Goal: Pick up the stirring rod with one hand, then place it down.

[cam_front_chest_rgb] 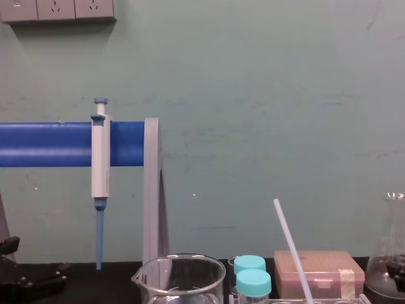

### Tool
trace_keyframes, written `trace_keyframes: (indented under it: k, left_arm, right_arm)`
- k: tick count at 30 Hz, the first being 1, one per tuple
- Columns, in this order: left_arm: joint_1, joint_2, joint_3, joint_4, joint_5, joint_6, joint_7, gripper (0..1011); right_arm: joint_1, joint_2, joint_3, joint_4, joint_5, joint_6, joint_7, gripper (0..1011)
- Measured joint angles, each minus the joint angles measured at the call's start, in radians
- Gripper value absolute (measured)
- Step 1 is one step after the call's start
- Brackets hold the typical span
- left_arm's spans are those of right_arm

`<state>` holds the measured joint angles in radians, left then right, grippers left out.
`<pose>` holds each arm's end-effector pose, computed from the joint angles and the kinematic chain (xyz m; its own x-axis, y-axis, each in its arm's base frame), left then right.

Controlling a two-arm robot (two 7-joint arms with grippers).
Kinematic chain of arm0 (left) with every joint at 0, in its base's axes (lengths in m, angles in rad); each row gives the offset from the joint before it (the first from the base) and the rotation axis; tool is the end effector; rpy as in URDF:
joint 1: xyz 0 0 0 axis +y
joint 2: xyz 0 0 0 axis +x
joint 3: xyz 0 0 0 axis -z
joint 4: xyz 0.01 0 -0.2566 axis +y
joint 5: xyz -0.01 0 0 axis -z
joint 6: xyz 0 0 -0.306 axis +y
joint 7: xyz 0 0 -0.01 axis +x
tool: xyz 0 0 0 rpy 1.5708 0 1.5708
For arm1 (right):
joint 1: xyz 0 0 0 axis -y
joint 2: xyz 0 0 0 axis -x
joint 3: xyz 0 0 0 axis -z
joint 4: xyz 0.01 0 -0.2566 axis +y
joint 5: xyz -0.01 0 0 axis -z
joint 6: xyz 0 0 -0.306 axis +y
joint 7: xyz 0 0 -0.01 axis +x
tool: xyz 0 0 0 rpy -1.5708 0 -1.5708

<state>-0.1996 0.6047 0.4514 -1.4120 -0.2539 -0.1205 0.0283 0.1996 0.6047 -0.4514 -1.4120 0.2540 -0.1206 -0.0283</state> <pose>0.3500 0.0644 -0.2748 0.2922 0.8803 0.3738 -0.9553 0.2873 0.0702 0.3500 -0.0644 -0.2748 0.2922 -0.8803 0.3737 0.9553 0.2873 -0.0701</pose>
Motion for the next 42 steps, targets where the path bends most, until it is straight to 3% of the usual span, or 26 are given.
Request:
trace_keyframes:
  k: [42]
  left_arm:
    - [0.000,0.000,0.000,0.000,0.000,0.000,0.000,1000]
  right_arm:
    - [0.000,0.000,0.000,0.000,0.000,0.000,0.000,1000]
